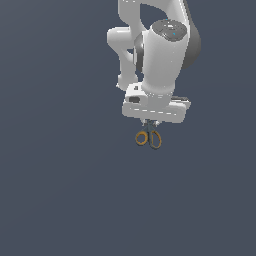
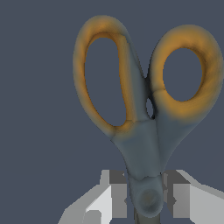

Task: Pick up the object and move it to a goal position.

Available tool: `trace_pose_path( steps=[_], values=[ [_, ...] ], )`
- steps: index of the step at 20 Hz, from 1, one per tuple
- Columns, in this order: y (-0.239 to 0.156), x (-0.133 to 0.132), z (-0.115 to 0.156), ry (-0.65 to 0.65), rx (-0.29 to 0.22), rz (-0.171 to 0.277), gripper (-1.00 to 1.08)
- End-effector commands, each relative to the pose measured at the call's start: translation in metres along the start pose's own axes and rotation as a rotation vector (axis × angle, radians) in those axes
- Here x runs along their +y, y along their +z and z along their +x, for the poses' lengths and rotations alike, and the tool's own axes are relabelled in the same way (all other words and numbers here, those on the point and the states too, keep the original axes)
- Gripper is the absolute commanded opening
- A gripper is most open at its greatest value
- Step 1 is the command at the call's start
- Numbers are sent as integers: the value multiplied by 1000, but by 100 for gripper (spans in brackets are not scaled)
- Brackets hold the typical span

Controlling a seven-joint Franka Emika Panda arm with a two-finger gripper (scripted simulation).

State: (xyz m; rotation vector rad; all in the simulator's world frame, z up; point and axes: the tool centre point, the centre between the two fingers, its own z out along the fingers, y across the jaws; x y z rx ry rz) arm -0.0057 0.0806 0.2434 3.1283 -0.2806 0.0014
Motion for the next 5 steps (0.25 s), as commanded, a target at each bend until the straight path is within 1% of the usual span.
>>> trace_pose_path(
  steps=[1,5],
  values=[
    [-10,-4,-3,1,-1,0,-100],
    [-15,-6,-4,1,-1,0,-100]
  ],
)
